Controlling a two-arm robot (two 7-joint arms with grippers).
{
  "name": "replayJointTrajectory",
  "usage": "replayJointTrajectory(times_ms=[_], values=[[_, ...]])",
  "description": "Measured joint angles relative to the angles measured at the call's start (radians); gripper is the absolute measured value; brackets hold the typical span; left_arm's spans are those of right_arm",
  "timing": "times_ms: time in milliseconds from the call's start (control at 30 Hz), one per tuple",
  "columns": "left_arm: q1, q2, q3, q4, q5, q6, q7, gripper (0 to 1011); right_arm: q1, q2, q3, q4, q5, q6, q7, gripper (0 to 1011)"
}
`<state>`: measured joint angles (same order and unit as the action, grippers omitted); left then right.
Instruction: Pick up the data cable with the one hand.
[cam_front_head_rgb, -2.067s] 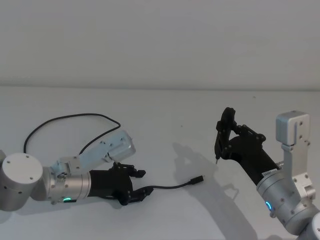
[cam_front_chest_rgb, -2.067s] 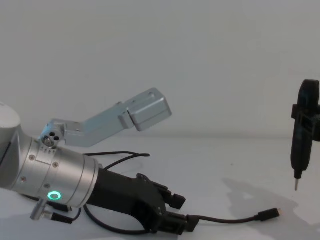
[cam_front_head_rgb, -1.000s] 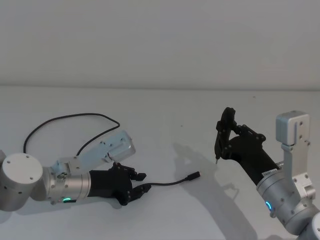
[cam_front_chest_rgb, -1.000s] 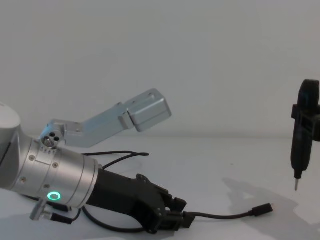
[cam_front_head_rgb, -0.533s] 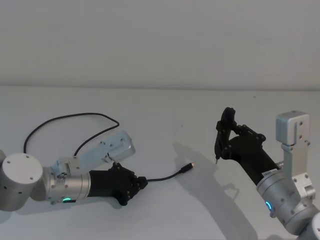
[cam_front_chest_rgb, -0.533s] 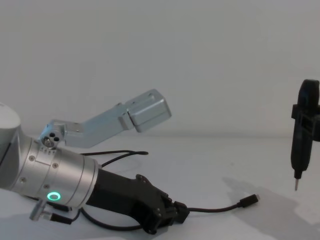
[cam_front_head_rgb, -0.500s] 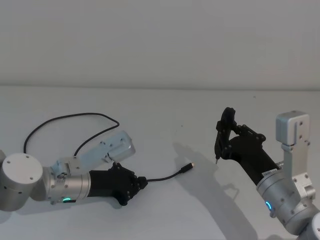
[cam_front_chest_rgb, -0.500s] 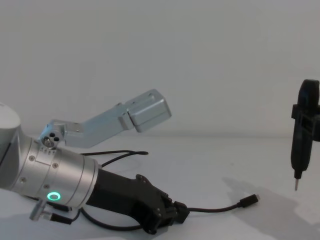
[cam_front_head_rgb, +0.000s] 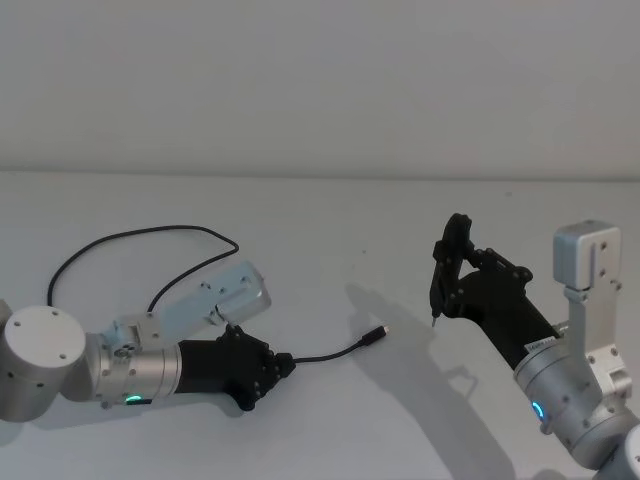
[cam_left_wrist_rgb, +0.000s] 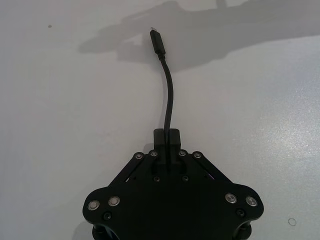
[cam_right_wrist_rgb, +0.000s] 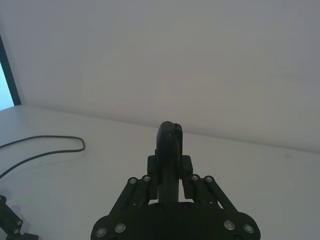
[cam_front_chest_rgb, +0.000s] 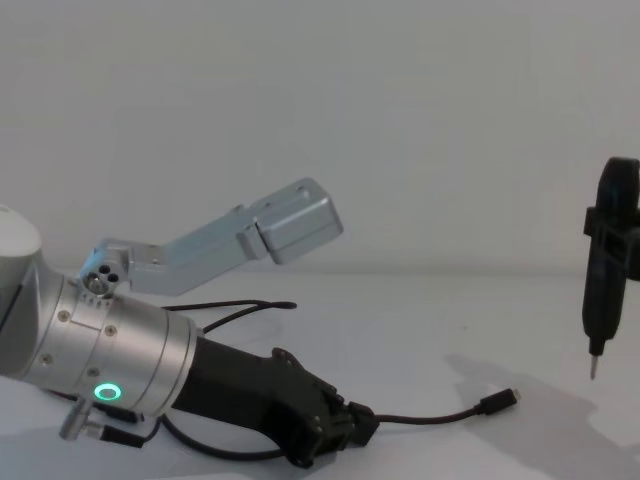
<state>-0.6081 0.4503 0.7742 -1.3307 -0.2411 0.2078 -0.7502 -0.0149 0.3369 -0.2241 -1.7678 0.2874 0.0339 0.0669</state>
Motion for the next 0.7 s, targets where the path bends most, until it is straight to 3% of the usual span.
replayJointTrajectory(times_ms=[367, 700], values=[[-0.013, 0.007, 0.015, -0.003, 0.052, -0.059, 0.009, 45, -0.003, -0.003, 0.029, -0.045, 0.048, -0.002, 0.033, 274], [-0.038, 0.021, 0.024, -0.014, 0.113, -0.141, 0.017, 45, -0.012, -0.02, 0.081, -0.098, 0.155, 0.015, 0.077, 275]])
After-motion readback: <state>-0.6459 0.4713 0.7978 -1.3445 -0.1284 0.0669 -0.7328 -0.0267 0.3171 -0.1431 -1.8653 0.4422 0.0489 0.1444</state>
